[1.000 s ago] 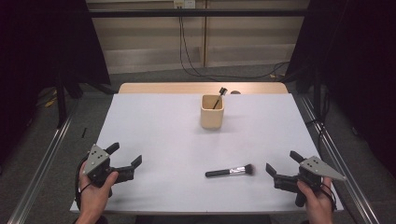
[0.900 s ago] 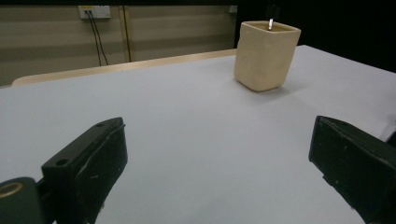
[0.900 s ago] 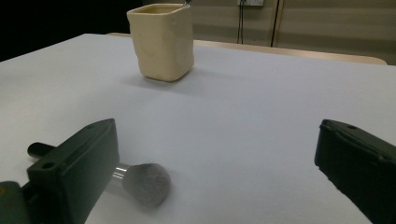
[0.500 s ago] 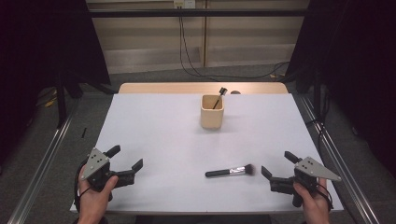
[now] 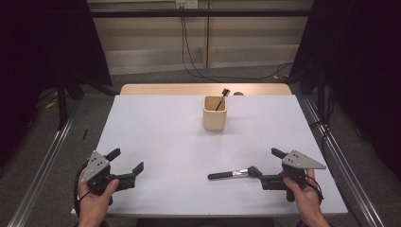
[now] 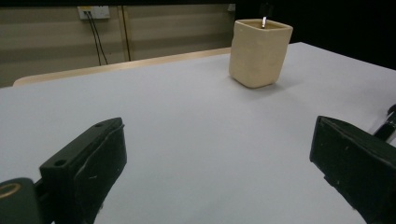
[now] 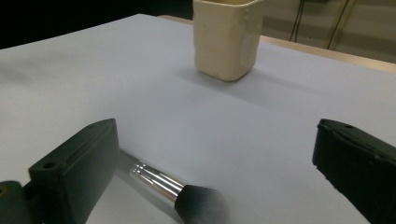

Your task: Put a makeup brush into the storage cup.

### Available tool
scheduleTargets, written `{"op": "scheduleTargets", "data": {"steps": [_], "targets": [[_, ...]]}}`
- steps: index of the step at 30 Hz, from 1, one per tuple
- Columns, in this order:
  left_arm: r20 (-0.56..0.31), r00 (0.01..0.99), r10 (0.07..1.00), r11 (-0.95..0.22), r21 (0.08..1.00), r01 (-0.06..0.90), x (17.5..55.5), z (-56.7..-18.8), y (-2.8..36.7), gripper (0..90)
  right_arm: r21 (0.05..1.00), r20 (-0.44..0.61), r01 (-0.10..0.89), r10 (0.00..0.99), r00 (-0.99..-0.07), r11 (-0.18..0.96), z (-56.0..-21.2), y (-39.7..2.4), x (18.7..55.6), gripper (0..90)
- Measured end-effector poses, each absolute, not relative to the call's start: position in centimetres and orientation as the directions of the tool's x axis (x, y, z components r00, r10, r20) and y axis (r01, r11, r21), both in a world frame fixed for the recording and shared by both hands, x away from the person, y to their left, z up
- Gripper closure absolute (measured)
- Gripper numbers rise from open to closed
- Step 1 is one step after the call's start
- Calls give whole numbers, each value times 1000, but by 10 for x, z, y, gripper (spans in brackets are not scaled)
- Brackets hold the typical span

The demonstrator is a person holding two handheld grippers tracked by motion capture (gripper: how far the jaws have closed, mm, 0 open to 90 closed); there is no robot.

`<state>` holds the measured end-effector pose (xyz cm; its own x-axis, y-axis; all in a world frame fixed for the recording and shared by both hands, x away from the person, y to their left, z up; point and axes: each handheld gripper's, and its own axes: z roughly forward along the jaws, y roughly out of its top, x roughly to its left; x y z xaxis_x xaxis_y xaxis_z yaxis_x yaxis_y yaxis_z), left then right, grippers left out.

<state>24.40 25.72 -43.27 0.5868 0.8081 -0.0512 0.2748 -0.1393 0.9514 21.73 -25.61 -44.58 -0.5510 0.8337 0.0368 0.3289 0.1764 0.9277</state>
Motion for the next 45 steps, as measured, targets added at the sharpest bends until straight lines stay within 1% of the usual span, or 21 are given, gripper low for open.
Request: {"op": "scheduleTargets", "data": {"steps": [5,9,15,18,22,27,31,36,41,43,45], "targets": [[-53,583,811,-132,954,270,244,-432,259,40,931,35,319,825,-564,179,-442,-254,225,6],[-49,586,809,-139,952,272,243,-433,260,40,923,36,334,822,-568,190,-437,-251,235,3],[-49,578,814,-137,952,274,243,-433,263,40,924,61,339,804,-591,178,-433,-245,248,13],[-47,577,815,-138,952,273,243,-433,264,40,924,52,329,791,-609,193,-432,-240,252,12],[-44,569,821,-136,953,271,243,-433,265,40,920,57,339,787,-614,197,-430,-232,261,13],[-41,562,826,-136,953,270,243,-433,268,40,905,65,357,754,-654,232,-426,-222,271,30],[-42,563,826,-134,954,268,243,-433,267,40,897,65,364,741,-668,249,-423,-218,279,37],[-35,566,824,-142,953,266,243,-434,268,40,855,84,421,721,-688,302,-421,-216,288,35],[-34,566,824,-143,953,266,244,-434,268,40,819,94,459,708,-700,345,-421,-215,294,33],[-34,566,824,-144,953,267,244,-434,268,40,803,116,482,701,-704,350,-421,-216,295,34],[-35,567,823,-144,953,268,244,-434,268,40,773,139,509,682,-718,378,-420,-215,298,35]]}}
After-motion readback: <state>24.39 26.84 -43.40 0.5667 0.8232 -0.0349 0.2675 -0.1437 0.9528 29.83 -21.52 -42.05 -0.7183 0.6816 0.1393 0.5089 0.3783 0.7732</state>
